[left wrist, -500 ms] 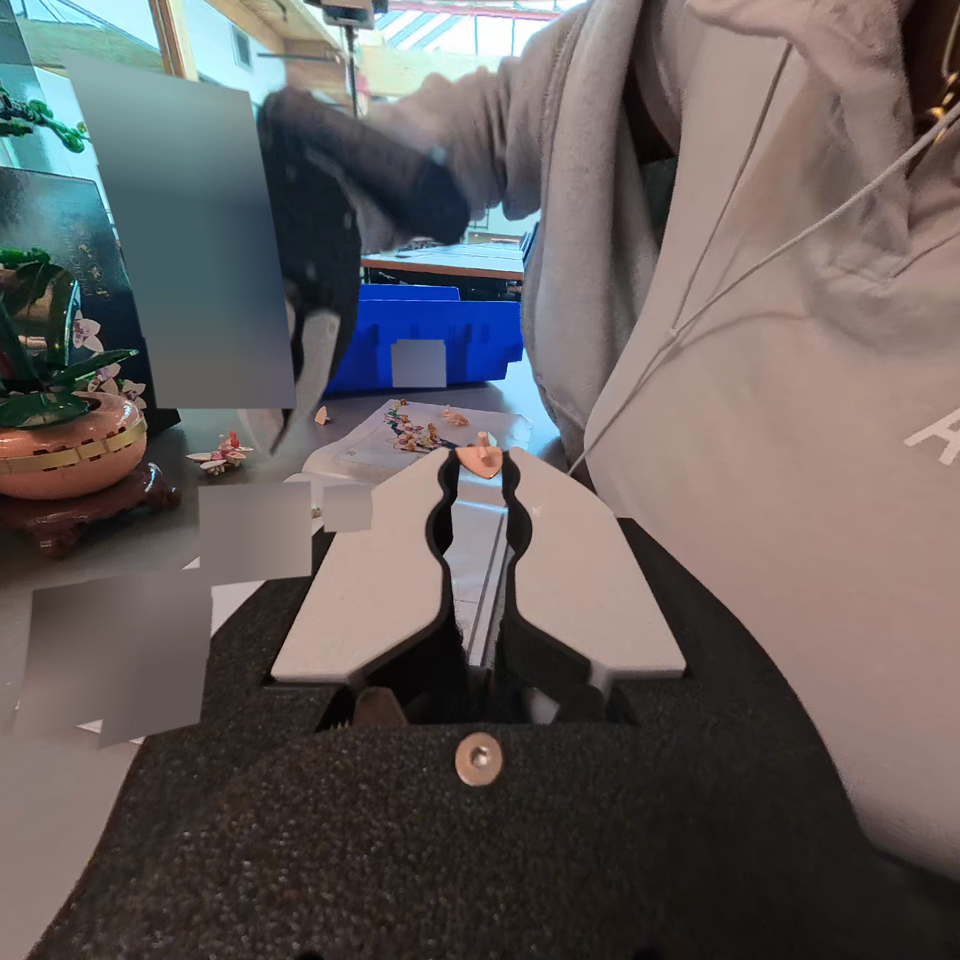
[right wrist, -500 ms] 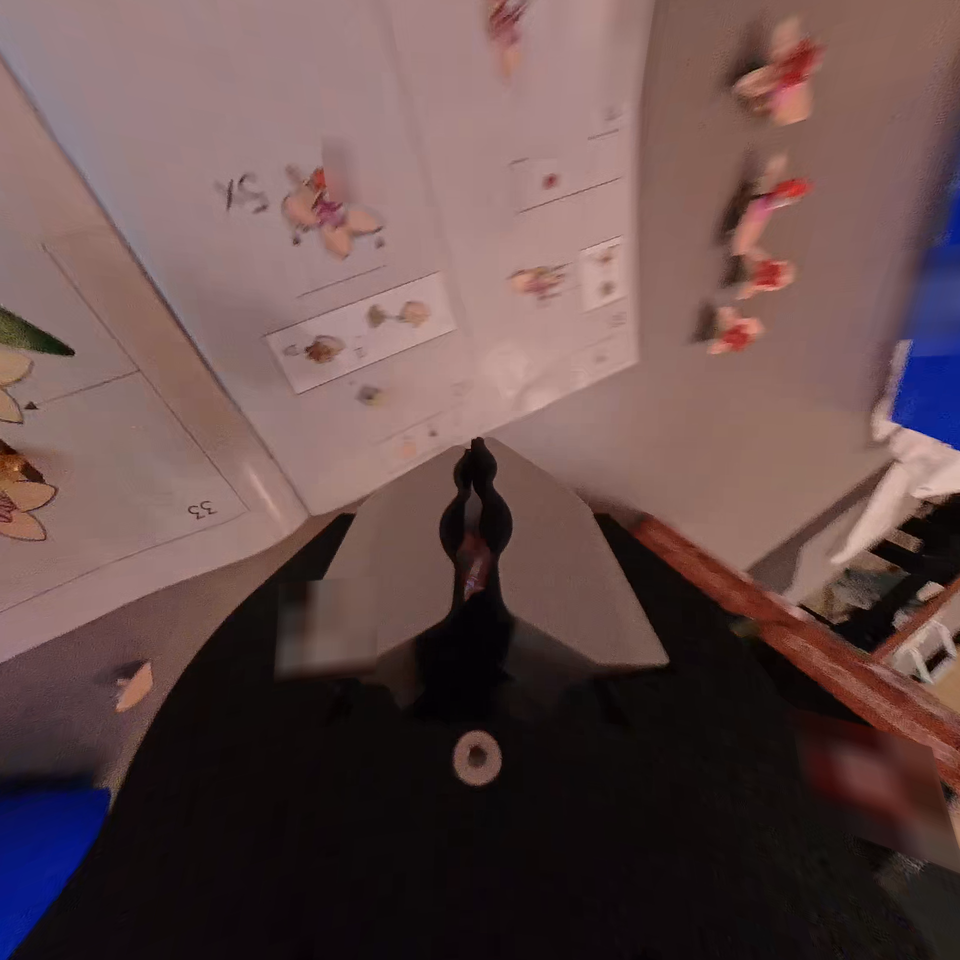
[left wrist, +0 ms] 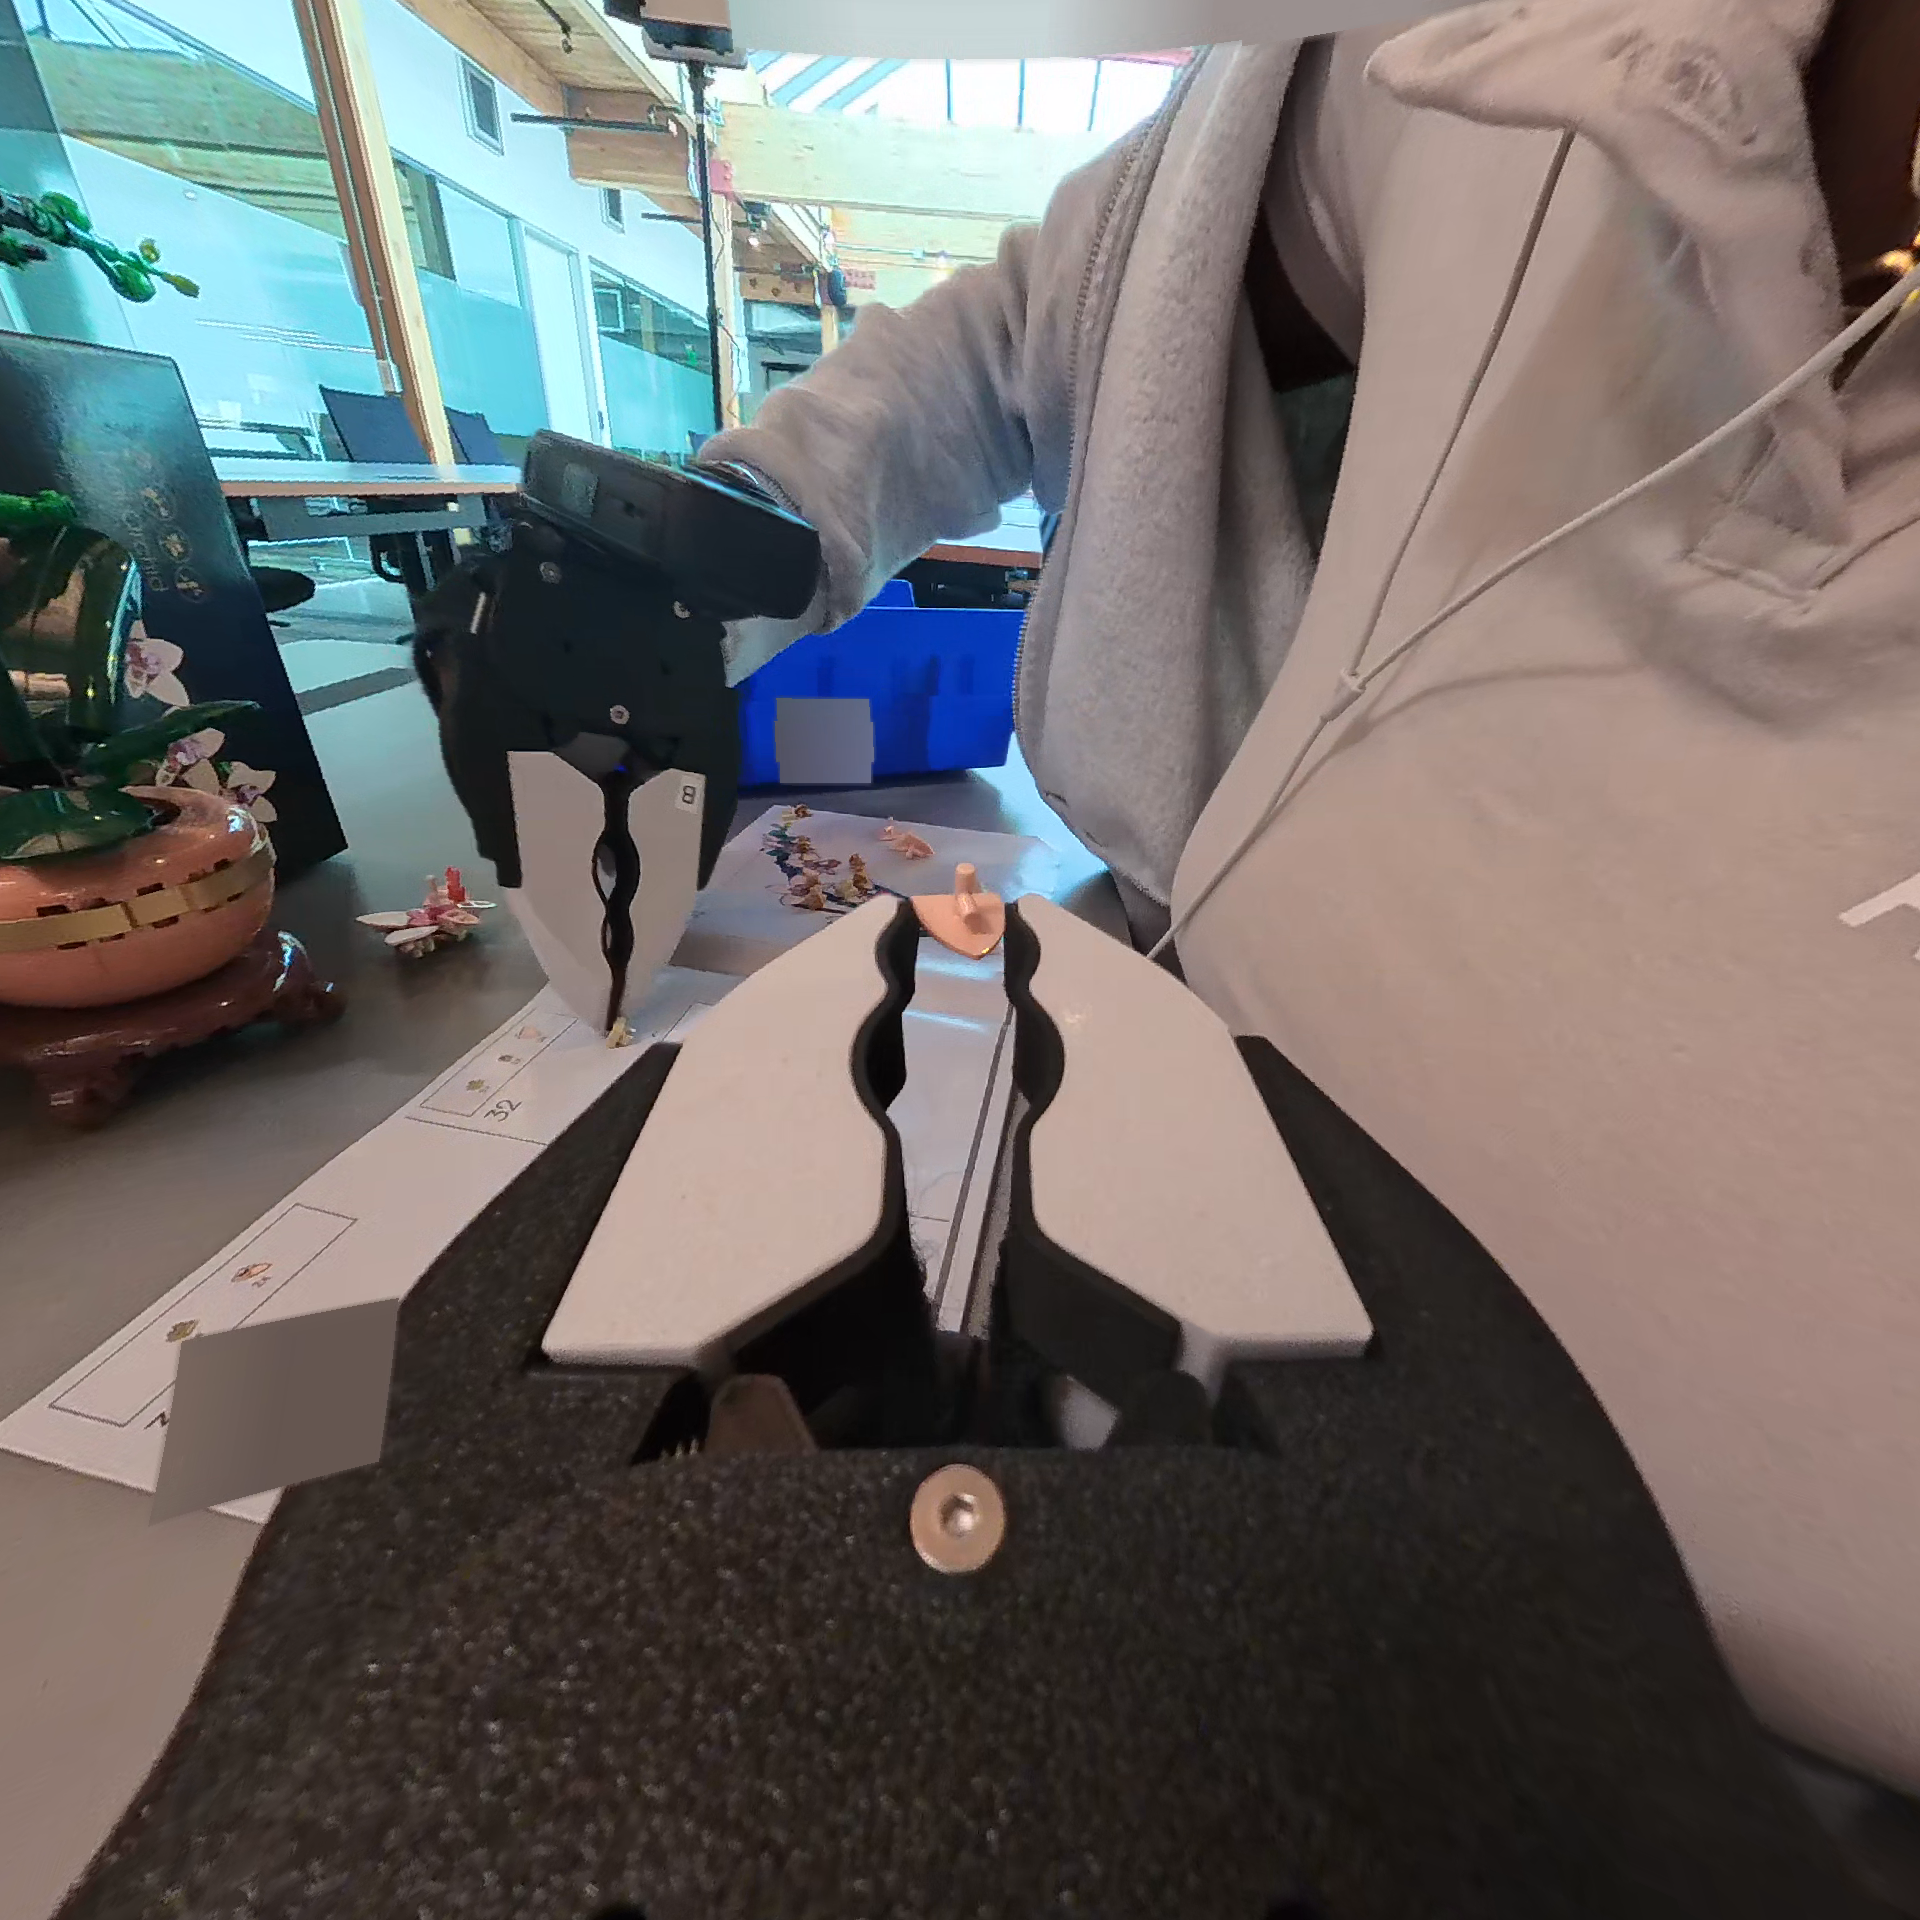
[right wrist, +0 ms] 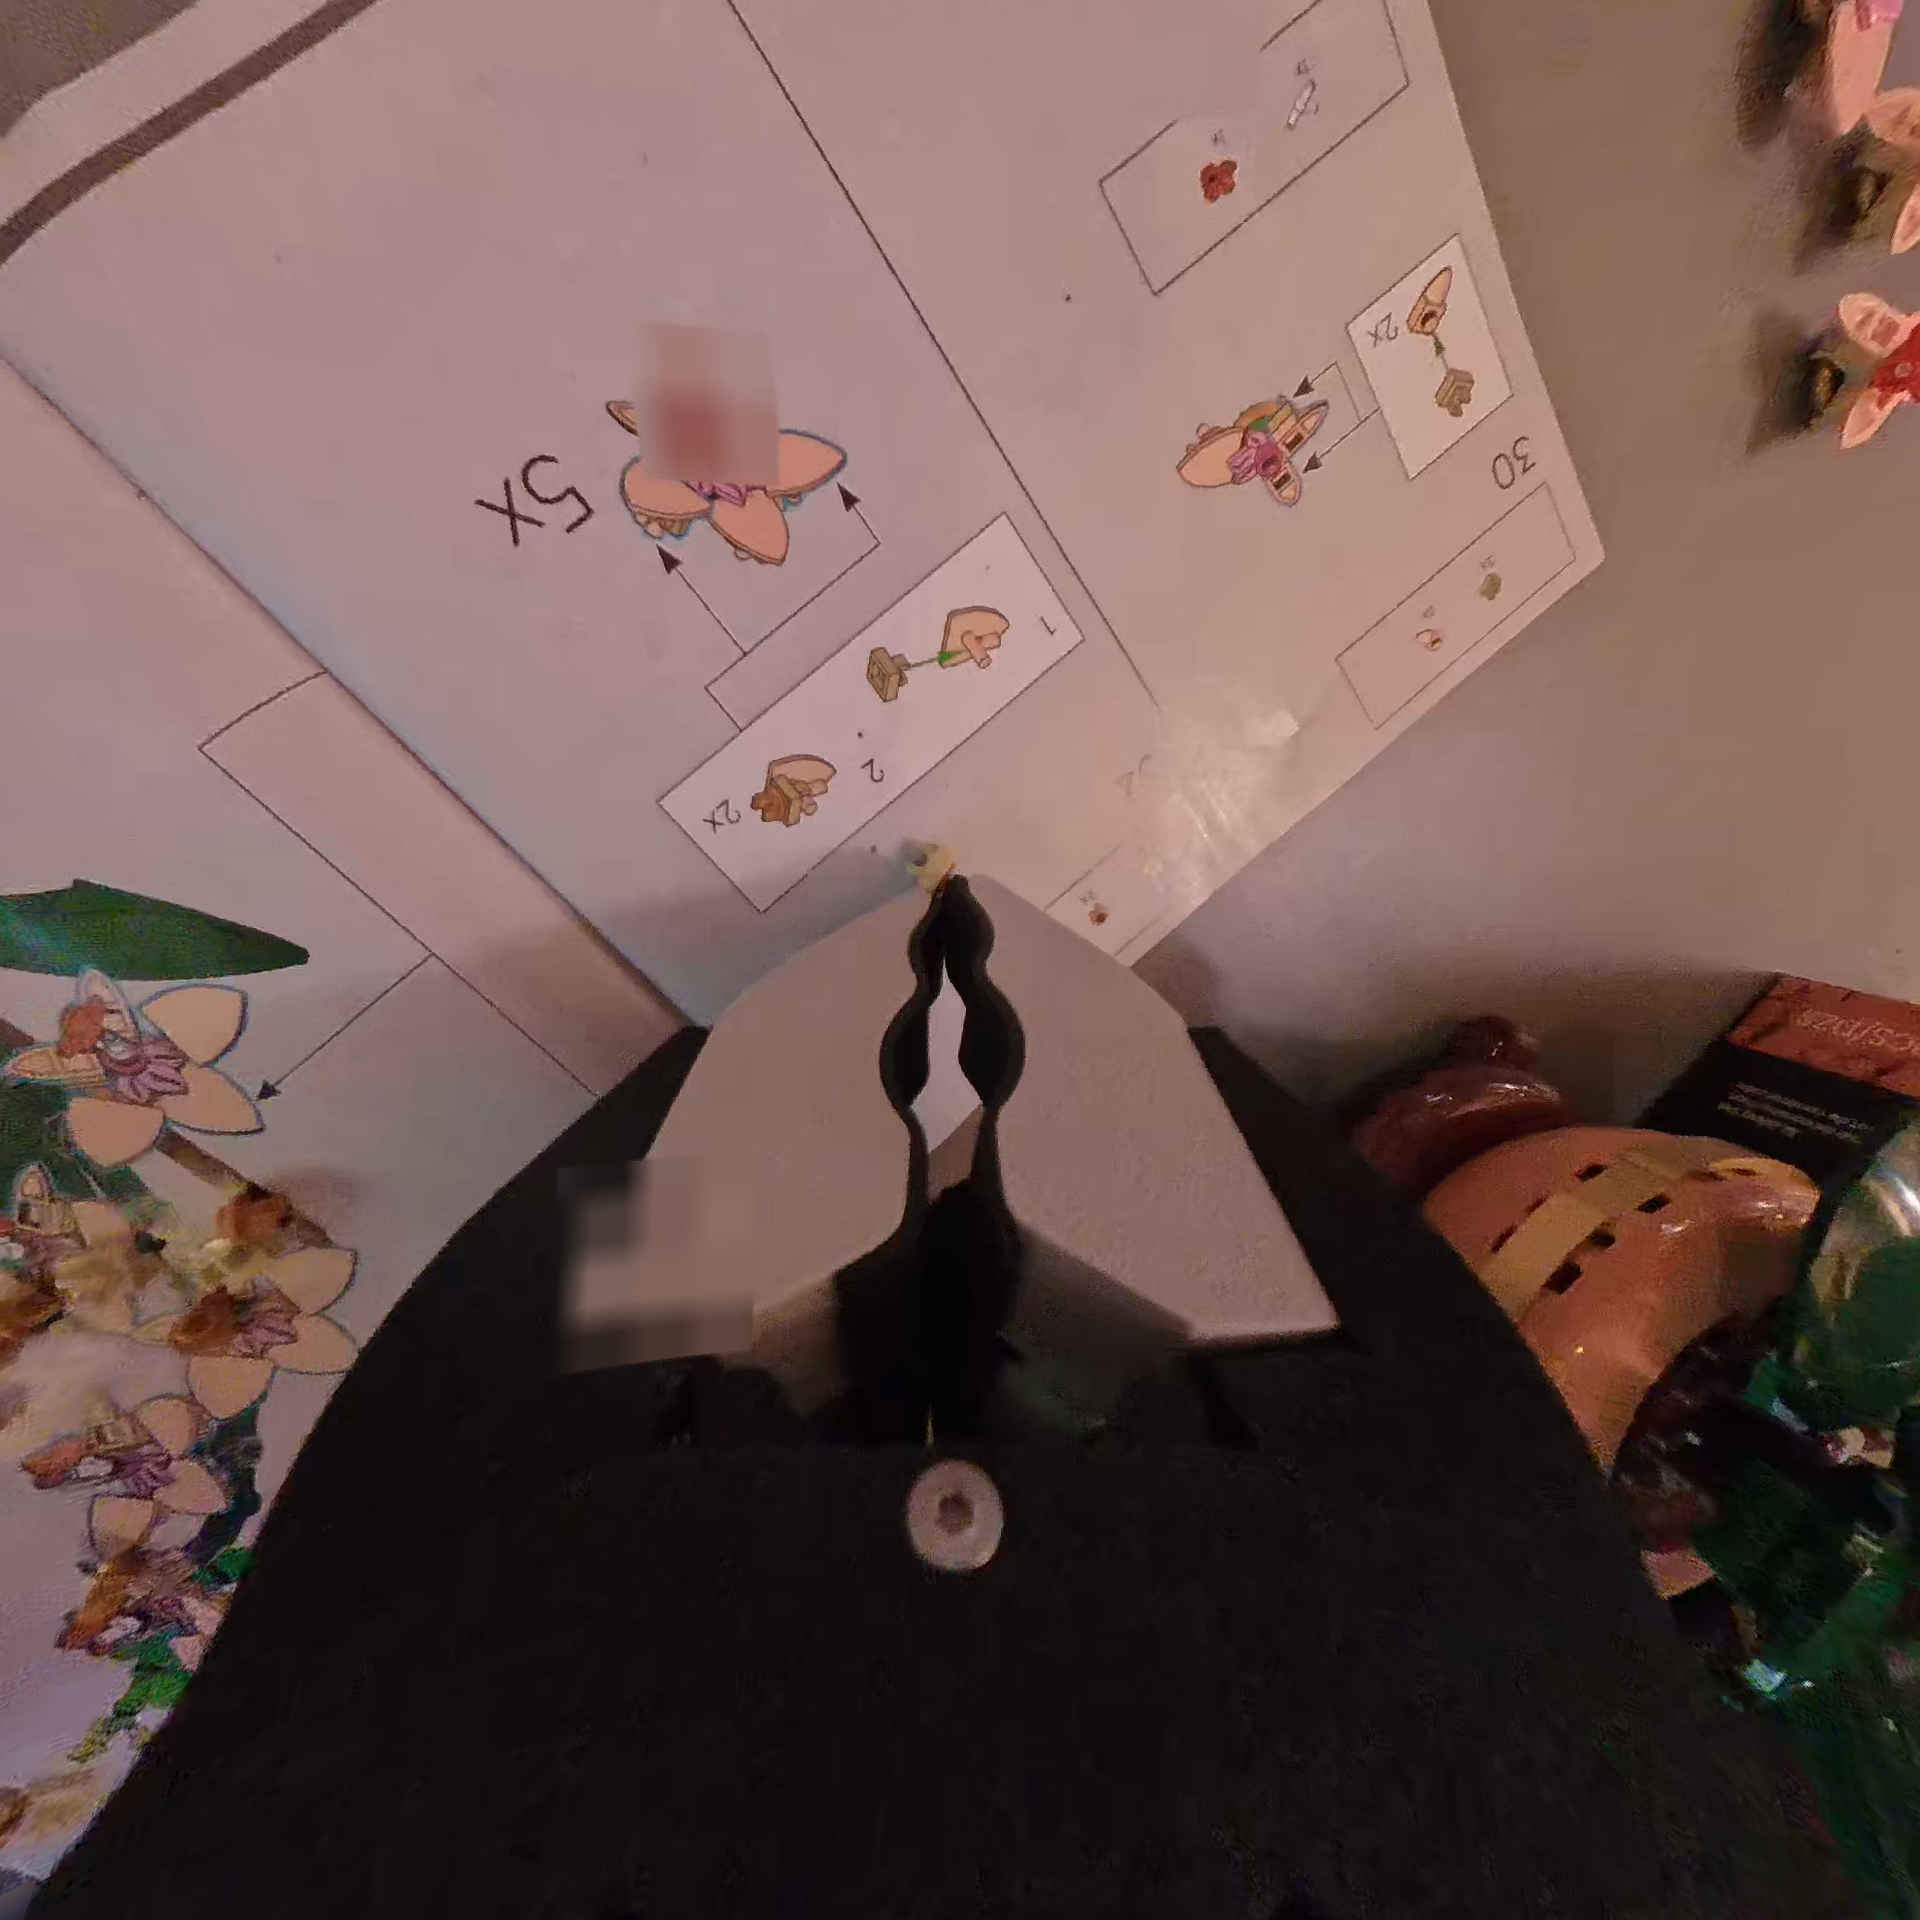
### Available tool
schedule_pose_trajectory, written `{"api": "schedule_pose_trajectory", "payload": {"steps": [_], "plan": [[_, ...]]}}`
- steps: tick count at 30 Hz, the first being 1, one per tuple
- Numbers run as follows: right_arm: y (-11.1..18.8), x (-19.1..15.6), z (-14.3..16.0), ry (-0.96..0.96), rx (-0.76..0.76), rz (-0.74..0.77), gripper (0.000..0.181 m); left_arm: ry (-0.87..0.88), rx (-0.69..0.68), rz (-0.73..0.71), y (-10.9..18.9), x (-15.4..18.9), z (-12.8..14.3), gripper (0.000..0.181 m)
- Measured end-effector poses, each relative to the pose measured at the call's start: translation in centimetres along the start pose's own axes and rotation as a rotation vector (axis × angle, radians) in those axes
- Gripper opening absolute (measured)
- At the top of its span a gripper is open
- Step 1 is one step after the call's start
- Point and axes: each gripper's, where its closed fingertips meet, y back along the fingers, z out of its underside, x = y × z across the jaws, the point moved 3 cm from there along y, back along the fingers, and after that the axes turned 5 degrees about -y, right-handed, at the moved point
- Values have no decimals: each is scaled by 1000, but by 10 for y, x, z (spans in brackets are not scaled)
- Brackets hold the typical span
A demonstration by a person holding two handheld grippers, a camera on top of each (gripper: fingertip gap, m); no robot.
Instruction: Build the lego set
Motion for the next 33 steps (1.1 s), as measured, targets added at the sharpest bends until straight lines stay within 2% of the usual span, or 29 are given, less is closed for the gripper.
{"api": "schedule_pose_trajectory", "payload": {"steps": [6, 15, 16, 17, 20, 33], "plan": [[3, -21, -12, -119, 11, -54, 0, -1, -1, 5, 0, 1, -1, 15], [12, -26, -12, -340, 74, -62, 0, -8, -1, 2, 1, 2, -2, 15], [13, -28, -15, -368, 112, -73, 4, -8, 0, 2, 1, 2, -2, 15], [13, -27, -17, -398, 145, -72, 16, -8, 0, 3, 1, 2, -2, 15], [11, -22, -14, -403, 195, -58, 21, -9, -2, 4, 1, 2, -2, 15], [-3, -21, -11, -445, 309, -128, 18, -4, -3, 1, 0, 1, 0, 15]]}}
